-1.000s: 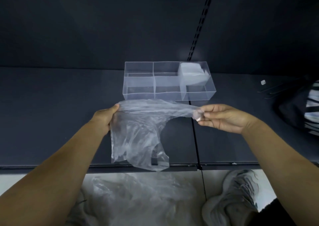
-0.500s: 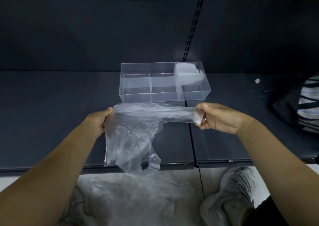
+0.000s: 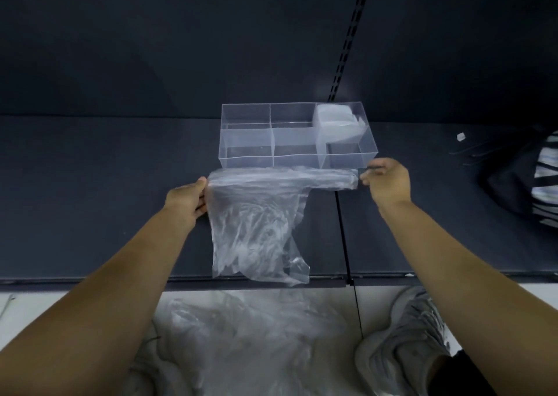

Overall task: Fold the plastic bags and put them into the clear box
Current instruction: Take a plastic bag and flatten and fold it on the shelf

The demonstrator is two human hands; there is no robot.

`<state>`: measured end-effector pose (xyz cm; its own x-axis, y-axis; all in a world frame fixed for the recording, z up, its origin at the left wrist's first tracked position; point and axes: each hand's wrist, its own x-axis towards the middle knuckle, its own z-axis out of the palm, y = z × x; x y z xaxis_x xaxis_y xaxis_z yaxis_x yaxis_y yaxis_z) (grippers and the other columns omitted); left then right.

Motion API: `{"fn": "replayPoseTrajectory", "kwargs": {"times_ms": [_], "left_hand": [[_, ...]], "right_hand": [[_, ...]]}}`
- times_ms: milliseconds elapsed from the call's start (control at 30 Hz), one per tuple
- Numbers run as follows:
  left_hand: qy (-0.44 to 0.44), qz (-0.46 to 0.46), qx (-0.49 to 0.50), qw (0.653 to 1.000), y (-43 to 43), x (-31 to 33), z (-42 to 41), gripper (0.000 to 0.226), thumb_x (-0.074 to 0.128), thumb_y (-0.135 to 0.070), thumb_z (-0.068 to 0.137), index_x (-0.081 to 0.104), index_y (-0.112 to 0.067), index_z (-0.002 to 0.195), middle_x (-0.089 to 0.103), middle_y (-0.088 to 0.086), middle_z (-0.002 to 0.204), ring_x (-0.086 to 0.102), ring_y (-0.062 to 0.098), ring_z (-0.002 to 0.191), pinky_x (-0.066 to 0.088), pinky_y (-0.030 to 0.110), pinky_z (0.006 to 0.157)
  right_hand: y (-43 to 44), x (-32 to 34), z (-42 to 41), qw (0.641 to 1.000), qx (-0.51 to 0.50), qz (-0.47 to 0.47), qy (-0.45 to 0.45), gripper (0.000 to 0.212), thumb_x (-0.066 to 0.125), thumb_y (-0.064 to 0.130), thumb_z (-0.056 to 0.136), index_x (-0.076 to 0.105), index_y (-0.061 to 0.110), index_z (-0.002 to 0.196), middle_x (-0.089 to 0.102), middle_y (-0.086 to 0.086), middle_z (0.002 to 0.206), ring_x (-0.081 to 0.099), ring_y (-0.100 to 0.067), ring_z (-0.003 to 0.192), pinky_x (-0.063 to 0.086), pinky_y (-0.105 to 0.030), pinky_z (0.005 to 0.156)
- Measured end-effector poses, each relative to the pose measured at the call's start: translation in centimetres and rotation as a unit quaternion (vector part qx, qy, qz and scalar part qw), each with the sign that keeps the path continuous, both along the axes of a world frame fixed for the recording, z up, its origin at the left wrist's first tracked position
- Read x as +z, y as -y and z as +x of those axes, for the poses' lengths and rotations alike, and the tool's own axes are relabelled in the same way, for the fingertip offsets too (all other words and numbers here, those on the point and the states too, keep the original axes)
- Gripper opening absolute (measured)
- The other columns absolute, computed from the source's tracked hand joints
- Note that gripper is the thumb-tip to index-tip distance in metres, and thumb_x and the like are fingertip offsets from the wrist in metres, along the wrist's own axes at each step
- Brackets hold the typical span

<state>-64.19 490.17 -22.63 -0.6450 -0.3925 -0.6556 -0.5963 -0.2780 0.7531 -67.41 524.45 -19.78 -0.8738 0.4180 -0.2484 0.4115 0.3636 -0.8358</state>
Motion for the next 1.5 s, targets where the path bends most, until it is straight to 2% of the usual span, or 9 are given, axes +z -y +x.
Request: {"fn": "replayPoseTrajectory", "kwargs": {"times_ms": [167, 333, 500, 633, 733, 1100, 1233, 1367, 1500], "left_hand": [[0.018, 0.007, -0.028, 0.999, 0.1, 0.5, 3.1, 0.034, 0.056, -0.037, 0.095, 0.057, -0.009, 0.114, 0.065, 0.003, 0.098, 0.063, 0.016, 0.087, 0.05, 0.031, 0.076], [0.072, 0.016, -0.02, 0.997, -0.6, -0.3, 9.2, 0.042, 0.052, -0.029, 0.098, 0.054, 0.003, 0.124, 0.063, 0.015, 0.108, 0.061, 0.025, 0.094, 0.049, 0.036, 0.082], [0.092, 0.001, 0.01, 0.996, -2.8, 0.3, 13.0, 0.031, 0.061, -0.024, 0.093, 0.061, 0.004, 0.105, 0.065, 0.014, 0.086, 0.064, 0.024, 0.073, 0.052, 0.031, 0.064], [0.1, 0.037, 0.011, 0.994, -3.6, 0.7, 14.7, 0.034, 0.062, -0.031, 0.092, 0.06, 0.003, 0.097, 0.064, 0.013, 0.082, 0.064, 0.022, 0.07, 0.053, 0.028, 0.059], [0.112, 0.143, -0.013, 0.983, -4.3, 1.4, 14.8, 0.042, 0.06, -0.04, 0.091, 0.06, 0.002, 0.097, 0.067, 0.014, 0.091, 0.066, 0.024, 0.081, 0.053, 0.03, 0.063], [0.068, 0.196, -0.024, 0.978, -4.9, 2.2, 14.8, 0.018, 0.066, -0.02, 0.088, 0.066, -0.003, 0.093, 0.074, 0.004, 0.074, 0.071, 0.013, 0.071, 0.056, 0.02, 0.055], [0.066, 0.136, 0.01, 0.988, -3.0, 1.8, 14.4, 0.015, 0.06, -0.018, 0.093, 0.062, -0.005, 0.085, 0.07, 0.005, 0.077, 0.065, 0.015, 0.074, 0.053, 0.023, 0.066], [0.064, 0.033, -0.025, 0.997, -1.2, 1.3, 13.4, 0.016, 0.062, -0.018, 0.092, 0.062, -0.006, 0.081, 0.066, 0.0, 0.056, 0.064, 0.013, 0.058, 0.051, 0.017, 0.052], [0.059, -0.032, -0.094, 0.993, -0.3, 0.8, 13.1, 0.016, 0.069, -0.017, 0.087, 0.065, -0.005, 0.077, 0.064, -0.002, 0.05, 0.06, 0.006, 0.043, 0.049, 0.014, 0.044]], "right_hand": [[2.5, 0.7, 5.2, 0.98, 0.196, -0.034, -0.006, 0.004, 0.066, 0.016, 0.089, 0.066, 0.019, 0.093, 0.065, 0.006, 0.087, 0.059, -0.012, 0.085, 0.045, -0.013, 0.07], [5.5, 0.0, 12.5, 0.874, 0.459, -0.048, 0.153, 0.032, 0.079, 0.036, 0.075, 0.063, 0.035, 0.103, 0.05, 0.004, 0.11, 0.055, -0.006, 0.092, 0.042, -0.008, 0.077], [8.3, -1.9, 15.5, 0.927, 0.368, 0.017, 0.075, 0.014, 0.075, 0.023, 0.082, 0.061, 0.02, 0.083, 0.043, 0.001, 0.1, 0.049, 0.0, 0.077, 0.036, -0.004, 0.07], [7.9, -1.5, 15.2, 0.949, 0.228, -0.188, 0.113, 0.012, 0.063, 0.026, 0.091, 0.069, 0.021, 0.081, 0.067, 0.006, 0.099, 0.061, -0.008, 0.092, 0.041, -0.017, 0.075], [7.5, -0.9, 14.9, 0.936, 0.159, -0.295, 0.104, 0.019, 0.056, 0.024, 0.095, 0.067, 0.02, 0.08, 0.07, 0.015, 0.08, 0.061, -0.002, 0.079, 0.04, -0.021, 0.071], [5.3, -0.9, 14.6, 0.937, 0.272, -0.178, 0.124, 0.026, 0.058, 0.037, 0.092, 0.07, 0.02, 0.076, 0.065, 0.02, 0.068, 0.054, 0.008, 0.062, 0.039, -0.02, 0.069], [2.0, 0.2, 13.1, 0.925, 0.312, -0.131, 0.175, 0.032, 0.061, 0.047, 0.084, 0.065, 0.019, 0.067, 0.068, 0.016, 0.069, 0.058, 0.0, 0.075, 0.038, -0.024, 0.081], [-1.5, 1.4, 11.3, 0.904, 0.369, -0.07, 0.204, 0.052, 0.058, 0.055, 0.077, 0.062, 0.003, 0.076, 0.058, 0.011, 0.069, 0.055, -0.002, 0.072, 0.039, -0.026, 0.085], [-3.5, 0.9, 9.4, 0.919, 0.325, -0.071, 0.212, 0.034, 0.058, 0.041, 0.09, 0.063, 0.014, 0.069, 0.059, 0.003, 0.067, 0.057, -0.011, 0.071, 0.047, -0.026, 0.076]]}}
